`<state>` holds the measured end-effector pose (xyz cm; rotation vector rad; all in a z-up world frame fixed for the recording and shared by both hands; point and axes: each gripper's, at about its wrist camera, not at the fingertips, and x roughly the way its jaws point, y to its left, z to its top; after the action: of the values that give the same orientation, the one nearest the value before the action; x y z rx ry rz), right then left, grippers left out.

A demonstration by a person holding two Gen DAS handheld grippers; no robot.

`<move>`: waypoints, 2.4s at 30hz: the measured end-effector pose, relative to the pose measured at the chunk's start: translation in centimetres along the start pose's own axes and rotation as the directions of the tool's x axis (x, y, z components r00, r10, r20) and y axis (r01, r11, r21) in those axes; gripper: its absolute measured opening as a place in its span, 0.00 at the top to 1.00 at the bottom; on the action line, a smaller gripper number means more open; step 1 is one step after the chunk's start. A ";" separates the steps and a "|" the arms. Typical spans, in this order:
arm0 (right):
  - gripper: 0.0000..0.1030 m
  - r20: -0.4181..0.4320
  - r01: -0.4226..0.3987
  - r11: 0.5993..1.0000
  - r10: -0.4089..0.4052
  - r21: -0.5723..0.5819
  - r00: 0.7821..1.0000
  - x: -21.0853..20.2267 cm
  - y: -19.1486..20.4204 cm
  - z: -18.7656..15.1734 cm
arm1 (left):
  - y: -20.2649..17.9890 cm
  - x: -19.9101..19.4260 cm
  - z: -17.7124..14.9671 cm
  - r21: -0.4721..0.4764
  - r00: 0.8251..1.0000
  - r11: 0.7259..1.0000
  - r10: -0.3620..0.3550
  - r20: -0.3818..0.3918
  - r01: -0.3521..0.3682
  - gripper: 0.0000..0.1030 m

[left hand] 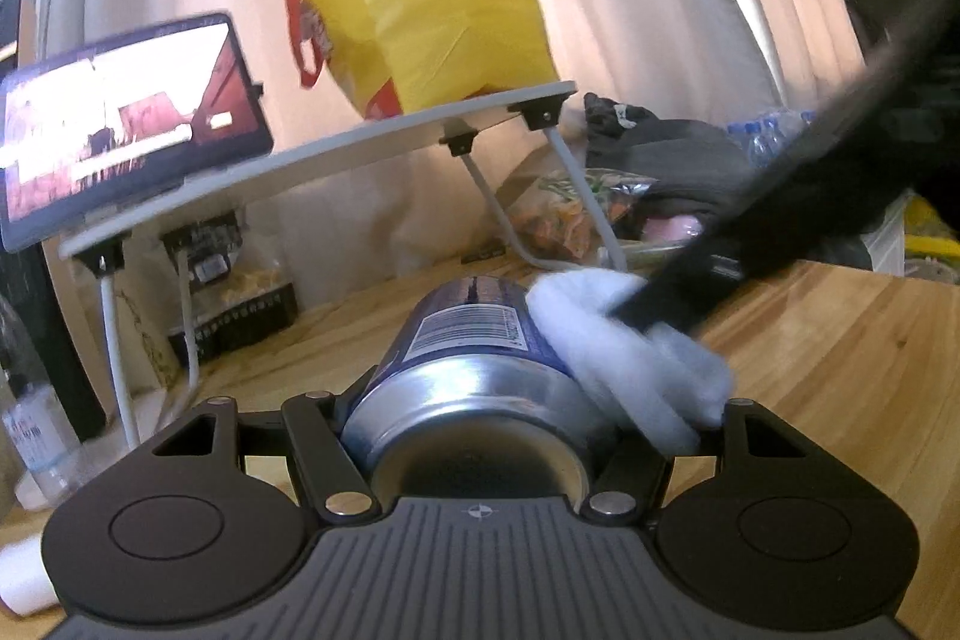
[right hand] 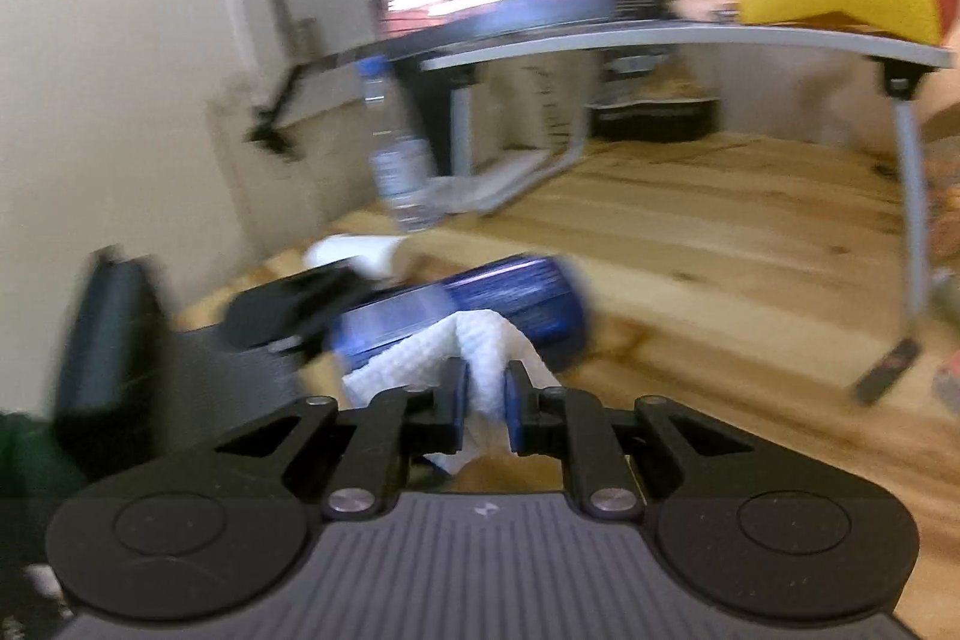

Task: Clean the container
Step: 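Keep wiping around the can's bottom with the towel in the right gripper, then lower the towel to the table and open the right gripper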

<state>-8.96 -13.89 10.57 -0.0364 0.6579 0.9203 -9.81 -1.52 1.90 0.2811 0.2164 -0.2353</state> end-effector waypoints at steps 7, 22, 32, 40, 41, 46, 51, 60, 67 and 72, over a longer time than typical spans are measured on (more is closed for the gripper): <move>0.83 0.006 0.116 0.993 -0.116 -0.005 0.993 0.3 -1.5 0.1 | -0.6 -0.4 -0.1 0.033 1.000 0.999 -0.004 0.022 0.003 0.35; 0.83 0.119 0.157 0.986 -0.150 -0.052 0.981 1.7 -0.5 3.3 | -1.7 -0.5 0.1 0.102 1.000 0.995 0.009 0.029 -0.012 0.35; 0.83 0.066 -0.059 0.994 0.065 -0.095 0.996 0.9 3.4 2.6 | -0.9 -0.3 0.1 0.060 1.000 0.998 0.009 0.019 -0.010 0.35; 0.83 0.135 0.177 0.981 -0.166 -0.076 0.977 1.7 -0.8 3.2 | -1.3 -0.5 0.1 0.086 0.999 0.996 0.013 0.032 -0.016 0.35; 0.83 0.146 0.194 0.979 -0.183 -0.063 0.972 2.0 -1.5 3.4 | -1.5 -0.5 0.1 0.098 0.999 0.995 0.013 0.034 -0.016 0.35; 0.83 0.150 0.144 0.989 -0.140 -0.020 0.979 3.5 -1.9 3.9 | -3.1 -0.9 -0.1 0.192 0.998 0.981 0.020 0.057 -0.031 0.35; 0.83 0.126 0.035 0.998 -0.029 -0.049 0.992 3.5 0.4 3.2 | -3.6 -1.0 -0.1 0.231 0.997 0.972 0.023 0.067 -0.038 0.35; 0.83 0.103 -0.046 0.998 0.050 -0.043 0.993 -0.3 1.9 2.0 | -2.2 -0.8 0.1 0.156 0.998 0.987 0.024 0.051 -0.032 0.35; 0.83 0.094 0.138 0.990 -0.135 -0.025 0.986 0.1 -2.0 1.9 | -1.4 -0.9 0.2 0.119 0.998 0.992 0.025 0.054 -0.032 0.35; 0.83 0.063 0.214 0.977 -0.215 0.021 0.975 2.7 -5.9 2.2 | -1.3 -1.0 0.0 0.102 0.999 0.994 0.020 0.049 -0.025 0.35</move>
<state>-2.29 -14.89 9.50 -0.0633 0.5871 0.7054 -11.07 -2.60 1.83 0.3795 0.1538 -0.2305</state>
